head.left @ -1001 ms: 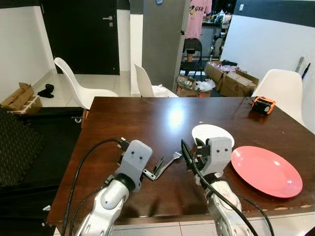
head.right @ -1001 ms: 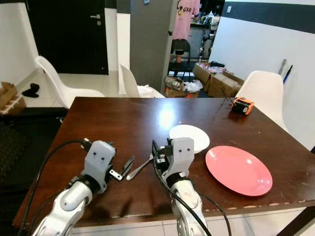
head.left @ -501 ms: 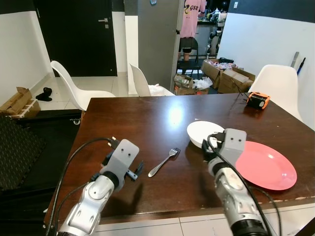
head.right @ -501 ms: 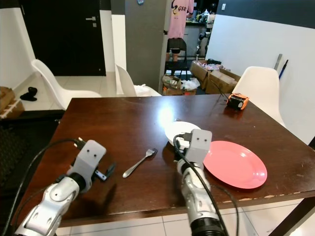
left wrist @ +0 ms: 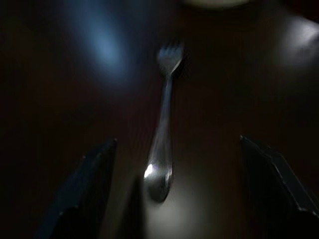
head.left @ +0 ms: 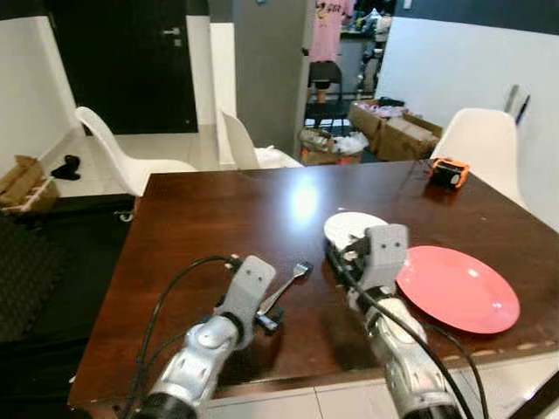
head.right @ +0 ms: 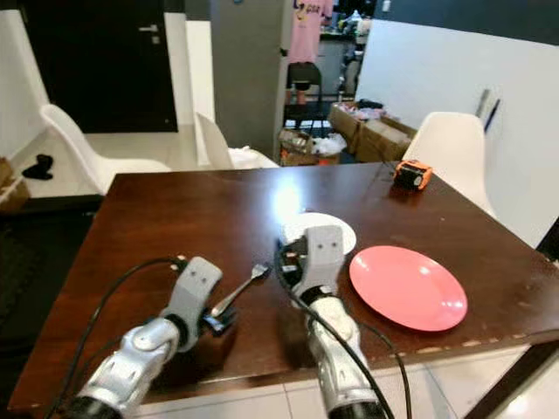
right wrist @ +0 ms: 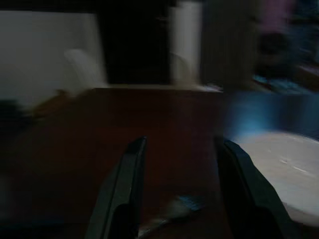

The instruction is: Setting the table

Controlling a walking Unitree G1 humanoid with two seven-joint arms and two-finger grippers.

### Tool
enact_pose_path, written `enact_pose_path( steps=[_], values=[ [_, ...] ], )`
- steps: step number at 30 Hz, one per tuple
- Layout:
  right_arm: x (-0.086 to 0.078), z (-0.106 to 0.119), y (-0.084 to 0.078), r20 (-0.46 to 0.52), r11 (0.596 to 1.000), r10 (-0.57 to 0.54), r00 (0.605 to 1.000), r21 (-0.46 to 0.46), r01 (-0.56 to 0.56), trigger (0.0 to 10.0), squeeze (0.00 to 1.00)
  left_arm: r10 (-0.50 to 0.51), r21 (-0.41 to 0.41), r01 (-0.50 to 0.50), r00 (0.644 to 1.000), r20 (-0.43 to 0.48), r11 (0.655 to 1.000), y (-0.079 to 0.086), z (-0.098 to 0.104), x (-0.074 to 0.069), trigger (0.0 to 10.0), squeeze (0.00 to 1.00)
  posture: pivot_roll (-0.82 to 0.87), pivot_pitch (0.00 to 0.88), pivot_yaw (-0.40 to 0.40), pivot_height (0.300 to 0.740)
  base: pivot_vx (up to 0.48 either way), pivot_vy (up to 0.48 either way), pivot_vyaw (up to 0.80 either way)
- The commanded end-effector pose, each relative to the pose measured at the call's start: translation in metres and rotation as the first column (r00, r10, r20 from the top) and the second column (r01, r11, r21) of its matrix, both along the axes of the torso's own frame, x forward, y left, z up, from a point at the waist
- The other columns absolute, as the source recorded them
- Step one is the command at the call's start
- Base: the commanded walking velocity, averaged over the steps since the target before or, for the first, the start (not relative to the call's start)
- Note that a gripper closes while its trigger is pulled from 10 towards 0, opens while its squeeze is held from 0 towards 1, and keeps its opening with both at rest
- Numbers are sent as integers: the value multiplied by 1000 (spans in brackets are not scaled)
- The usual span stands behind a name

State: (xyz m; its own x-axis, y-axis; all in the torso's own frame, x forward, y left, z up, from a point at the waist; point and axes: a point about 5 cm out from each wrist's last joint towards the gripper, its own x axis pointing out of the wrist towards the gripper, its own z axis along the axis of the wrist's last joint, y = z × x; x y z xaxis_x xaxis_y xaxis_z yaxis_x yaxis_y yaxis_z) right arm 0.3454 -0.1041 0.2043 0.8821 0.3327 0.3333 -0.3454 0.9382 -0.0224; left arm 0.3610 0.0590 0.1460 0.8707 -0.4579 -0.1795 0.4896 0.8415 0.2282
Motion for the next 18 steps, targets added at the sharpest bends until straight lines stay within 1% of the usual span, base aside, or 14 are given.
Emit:
enact_pose_path(
  steps=[1, 2, 3, 4, 5, 6, 7, 9, 11, 12, 14, 15, 16, 18],
  values=[
    [-12, 1, 22, 30, 994, 112, 993, 1, -112, 10000, 0, 0, 23, 0, 1000, -3, 1000, -8, -8, 0, 10000, 0, 3, 83, 65, 740, 0, 0, 0],
    [-16, 2, 31, 38, 990, 143, 989, 9, -144, 10000, 0, 17, 42, -17, 1000, -4, 999, -10, -12, 0, 10000, 0, 4, 83, 64, 740, 0, 0, 0],
    [-18, 3, 35, 42, 987, 157, 987, 12, -158, 10000, 0, 30, 57, -29, 1000, -10, 998, -10, -15, 0, 10000, 0, 4, 83, 64, 740, 0, 0, 0],
    [-18, 3, 35, 42, 987, 157, 987, 12, -158, 10000, 0, 30, 57, -29, 1000, -10, 998, -10, -15, 0, 10000, 0, 4, 83, 64, 740, 0, 0, 0],
    [-22, 4, 39, 52, 985, 174, 983, 1, -175, 10000, 0, 97, 70, -95, 995, -19, 993, 1, -19, 3, 10000, 0, -3, 81, 67, 740, 0, 0, 0],
    [-23, 4, 40, 57, 984, 180, 982, -6, -180, 10000, 0, 125, 66, -123, 992, -23, 990, 6, -20, 5, 10000, 0, 0, 82, 66, 740, 0, 0, 0],
    [-23, 4, 40, 57, 984, 180, 982, -6, -180, 10000, 0, 125, 66, -123, 992, -23, 990, 6, -20, 5, 10000, 0, 0, 82, 66, 740, 0, 0, 0],
    [-24, 4, 40, 60, 983, 184, 981, -8, -184, 10000, 0, 134, 78, -131, 991, -26, 988, 15, -25, 5, 10000, 0, 5, 83, 63, 740, 0, 0, 0],
    [-25, 4, 39, 61, 983, 184, 981, -8, -184, 10000, 0, 141, 93, -138, 990, -27, 986, 19, -28, 5, 10000, 0, 6, 83, 63, 740, 0, 0, 0],
    [-25, 5, 37, 71, 984, 177, 982, -14, -176, 10000, 0, 162, 111, -157, 986, -33, 981, 24, -33, 5, 9569, 0, 4, 81, 66, 740, 0, 0, 0],
    [-26, 5, 36, 75, 985, 175, 982, -17, -174, 10000, 0, 168, 114, -163, 985, -32, 980, 25, -34, 6, 9569, 0, 4, 81, 66, 740, 0, 0, 0],
    [-26, 6, 36, 82, 985, 170, 982, -19, -169, 10000, 0, 173, 114, -169, 984, -29, 979, 26, -34, 7, 8980, 0, 1, 80, 67, 740, 0, 0, 0],
    [-26, 8, 34, 91, 987, 160, 983, -19, -159, 10000, 0, 183, 106, -179, 983, -28, 978, 28, -33, 8, 10000, 0, -4, 79, 69, 740, 0, 0, 0],
    [-26, 8, 34, 91, 987, 160, 983, -19, -159, 10000, 0, 183, 106, -179, 983, -28, 978, 28, -33, 8, 10000, 0, -4, 79, 69, 740, 0, 0, 0]
  ],
)
